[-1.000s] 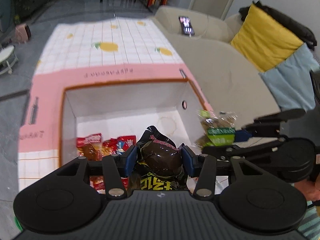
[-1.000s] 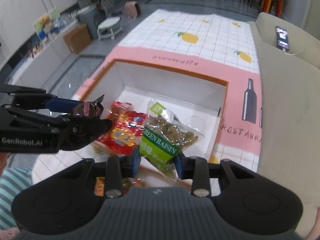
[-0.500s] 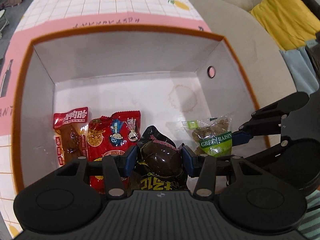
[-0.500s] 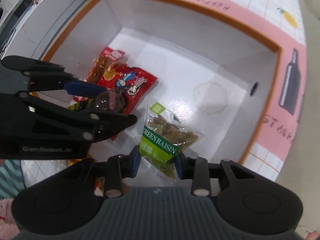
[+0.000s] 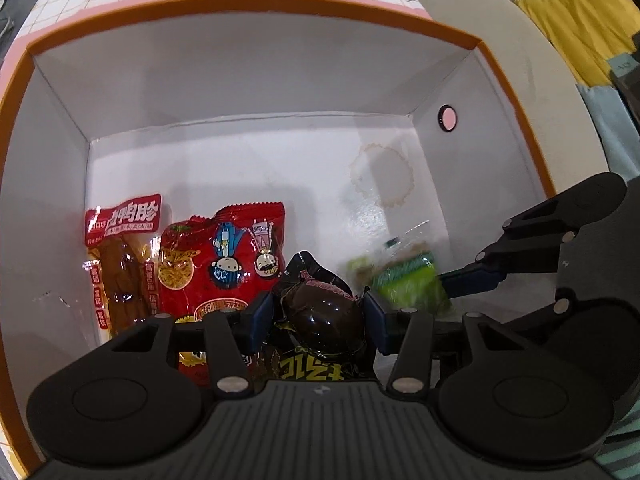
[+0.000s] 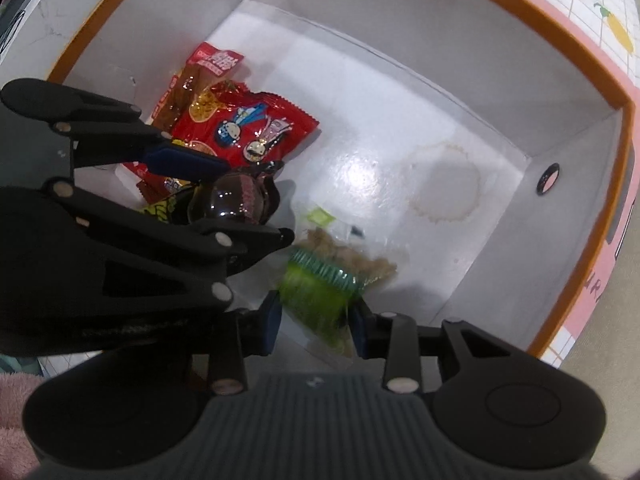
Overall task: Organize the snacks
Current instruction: 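Open both tools to drop the snacks into the box and withdraw, then move the right tool to the red-wrapped date while the left tool approaches the red spicy-strip bag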
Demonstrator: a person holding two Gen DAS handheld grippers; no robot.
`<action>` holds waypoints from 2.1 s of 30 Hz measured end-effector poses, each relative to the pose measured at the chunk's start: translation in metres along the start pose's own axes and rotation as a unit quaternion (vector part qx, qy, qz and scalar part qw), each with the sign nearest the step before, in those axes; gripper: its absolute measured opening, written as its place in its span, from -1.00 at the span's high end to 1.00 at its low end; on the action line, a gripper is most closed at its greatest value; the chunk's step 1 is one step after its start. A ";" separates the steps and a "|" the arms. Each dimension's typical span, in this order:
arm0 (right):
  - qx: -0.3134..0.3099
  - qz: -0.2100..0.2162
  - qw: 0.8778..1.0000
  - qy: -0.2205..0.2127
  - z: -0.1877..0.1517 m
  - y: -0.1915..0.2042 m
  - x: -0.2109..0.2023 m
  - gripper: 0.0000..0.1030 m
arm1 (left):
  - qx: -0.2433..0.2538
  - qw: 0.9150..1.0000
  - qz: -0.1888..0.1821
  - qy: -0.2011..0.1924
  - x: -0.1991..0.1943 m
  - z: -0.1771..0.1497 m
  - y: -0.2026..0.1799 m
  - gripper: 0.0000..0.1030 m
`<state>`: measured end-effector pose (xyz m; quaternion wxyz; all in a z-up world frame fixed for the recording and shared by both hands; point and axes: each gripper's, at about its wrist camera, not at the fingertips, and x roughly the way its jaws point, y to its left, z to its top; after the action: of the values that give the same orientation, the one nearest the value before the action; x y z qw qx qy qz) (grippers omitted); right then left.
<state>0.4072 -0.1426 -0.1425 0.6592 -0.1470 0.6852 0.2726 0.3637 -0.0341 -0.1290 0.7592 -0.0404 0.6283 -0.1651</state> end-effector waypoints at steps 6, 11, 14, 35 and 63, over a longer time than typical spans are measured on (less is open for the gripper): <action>0.005 -0.003 1.000 -0.001 0.000 -0.001 -0.004 0.34 | 0.002 1.000 0.004 -0.007 0.000 -0.003 0.001 -0.16; 0.012 0.001 1.000 -0.011 -0.002 0.000 -0.015 0.25 | 0.001 1.000 0.004 -0.020 -0.013 -0.005 -0.002 -0.22; 0.009 0.003 1.000 -0.019 -0.007 0.004 -0.025 0.11 | 0.009 0.999 0.010 -0.030 -0.025 -0.008 -0.006 -0.22; 0.086 -0.068 0.956 -0.273 -0.150 0.055 -0.139 0.06 | 0.041 0.968 0.061 -0.241 -0.171 -0.126 -0.053 -0.22; 0.261 -0.112 0.900 -0.331 -0.341 0.140 -0.044 0.06 | 0.041 0.973 0.096 -0.205 -0.126 -0.275 -0.057 -0.24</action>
<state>0.0525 -0.2301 -0.0801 0.8889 0.0531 0.4532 0.0414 0.0670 -0.0098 -0.0524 0.8853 0.0187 0.4525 -0.1052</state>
